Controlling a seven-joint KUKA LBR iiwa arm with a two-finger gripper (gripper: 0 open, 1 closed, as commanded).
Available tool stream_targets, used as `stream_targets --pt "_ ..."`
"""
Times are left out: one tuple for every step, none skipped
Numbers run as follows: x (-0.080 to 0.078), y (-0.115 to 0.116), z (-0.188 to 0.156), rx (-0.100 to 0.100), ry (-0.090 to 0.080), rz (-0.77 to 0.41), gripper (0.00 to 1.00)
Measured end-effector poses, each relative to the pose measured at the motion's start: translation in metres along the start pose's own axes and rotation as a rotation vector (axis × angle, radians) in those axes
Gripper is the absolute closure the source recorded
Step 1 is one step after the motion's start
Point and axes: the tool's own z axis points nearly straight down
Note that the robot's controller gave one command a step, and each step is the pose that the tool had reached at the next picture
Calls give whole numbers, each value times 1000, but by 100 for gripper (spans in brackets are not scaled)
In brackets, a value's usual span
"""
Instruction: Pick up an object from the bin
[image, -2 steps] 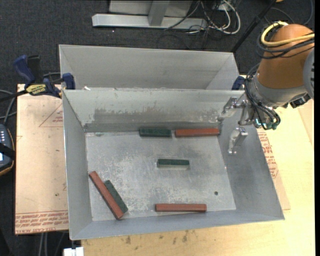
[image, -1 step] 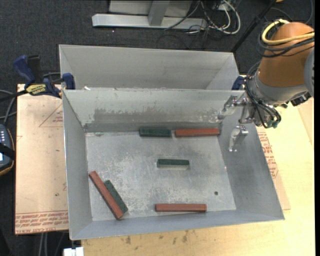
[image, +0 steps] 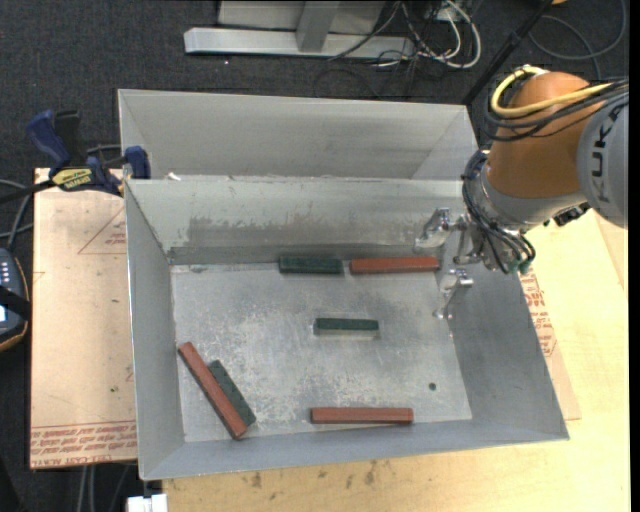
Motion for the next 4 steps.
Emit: stream_targets --pt "10 41 106 -1 -8 21 100" --pt "10 41 106 -1 -8 21 100" --pt "10 38 71 -4 11 31 100" --pt "13 64 111 -1 0 -17 0"
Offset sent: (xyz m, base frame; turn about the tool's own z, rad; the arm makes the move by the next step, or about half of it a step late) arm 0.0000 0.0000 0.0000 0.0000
